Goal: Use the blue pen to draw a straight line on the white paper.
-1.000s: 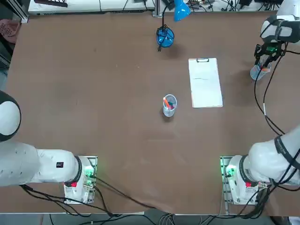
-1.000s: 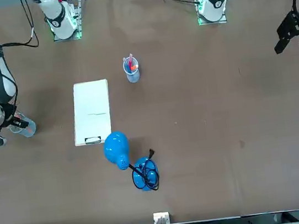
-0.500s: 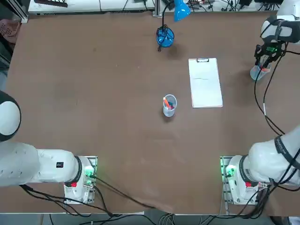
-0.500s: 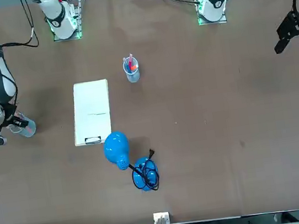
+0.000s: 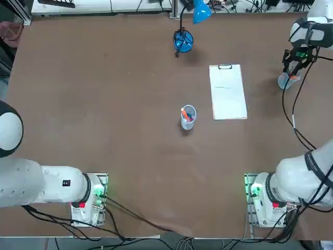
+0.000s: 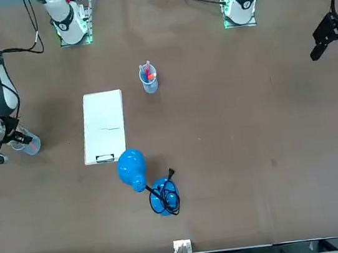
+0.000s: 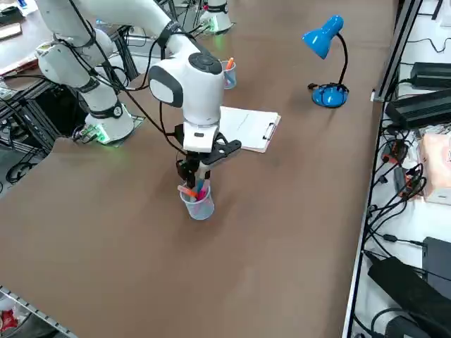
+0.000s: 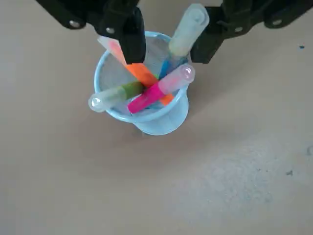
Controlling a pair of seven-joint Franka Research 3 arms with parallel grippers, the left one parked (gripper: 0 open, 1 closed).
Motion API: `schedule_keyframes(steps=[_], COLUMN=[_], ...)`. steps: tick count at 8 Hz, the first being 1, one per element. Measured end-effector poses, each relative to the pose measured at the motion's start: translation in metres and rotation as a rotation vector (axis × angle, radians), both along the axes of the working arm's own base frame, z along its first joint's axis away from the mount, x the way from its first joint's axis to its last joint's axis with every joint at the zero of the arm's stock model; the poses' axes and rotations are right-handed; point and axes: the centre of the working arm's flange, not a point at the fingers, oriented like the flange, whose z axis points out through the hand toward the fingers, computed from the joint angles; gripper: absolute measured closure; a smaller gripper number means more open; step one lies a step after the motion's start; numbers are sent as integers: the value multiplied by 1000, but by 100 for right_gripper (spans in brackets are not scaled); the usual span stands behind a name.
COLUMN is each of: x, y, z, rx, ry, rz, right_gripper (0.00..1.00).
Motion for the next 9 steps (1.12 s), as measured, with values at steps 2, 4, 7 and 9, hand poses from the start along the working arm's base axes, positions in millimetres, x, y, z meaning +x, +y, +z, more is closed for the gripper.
schedule_keyframes(steps=[2,4,7,9], x=[0,1,2,2], y=[0,0,0,0], z=[0,1,2,0], rx=[0,-2,-2,-2], ry=[-3,-9,-14,-11], rz=[0,1,2,2], right_gripper=[44,44,46,48])
